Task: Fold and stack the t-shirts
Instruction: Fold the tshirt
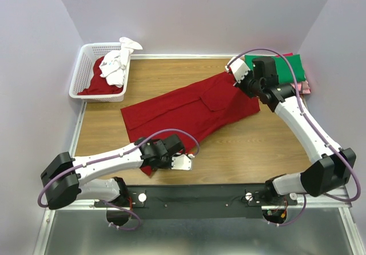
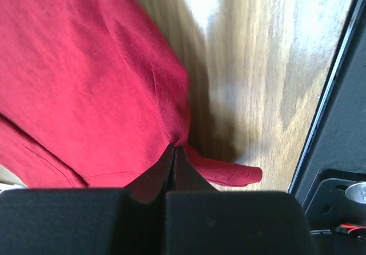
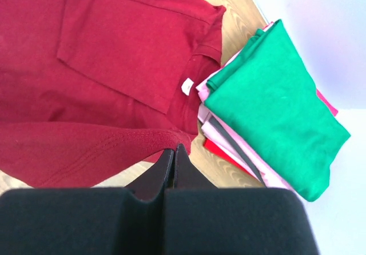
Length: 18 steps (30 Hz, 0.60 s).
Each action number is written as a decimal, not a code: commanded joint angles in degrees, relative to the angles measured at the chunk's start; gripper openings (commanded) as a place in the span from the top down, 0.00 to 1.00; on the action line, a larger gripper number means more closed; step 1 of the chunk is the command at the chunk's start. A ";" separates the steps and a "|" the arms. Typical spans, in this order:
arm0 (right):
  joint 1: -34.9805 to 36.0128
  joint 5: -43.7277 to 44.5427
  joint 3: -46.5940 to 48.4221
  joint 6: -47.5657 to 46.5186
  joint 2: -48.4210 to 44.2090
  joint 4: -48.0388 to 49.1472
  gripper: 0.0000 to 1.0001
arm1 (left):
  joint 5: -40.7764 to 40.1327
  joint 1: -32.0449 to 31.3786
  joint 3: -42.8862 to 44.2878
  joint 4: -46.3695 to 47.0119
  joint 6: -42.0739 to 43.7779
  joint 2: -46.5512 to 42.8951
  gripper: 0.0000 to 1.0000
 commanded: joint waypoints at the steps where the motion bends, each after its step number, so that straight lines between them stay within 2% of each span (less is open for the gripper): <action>1: -1.00 0.70 3.16 0.91 2.42 2.35 1.00 | 1.80 1.40 -0.19 -1.00 1.68 -1.41 1.00; 13: -5.13 -0.71 5.44 0.82 7.08 4.46 1.00 | 6.28 6.66 -0.10 -0.48 4.84 -2.20 1.00; 18: -5.75 -2.82 5.88 0.73 8.49 4.99 1.00 | 9.09 10.10 3.58 0.75 7.13 0.69 1.00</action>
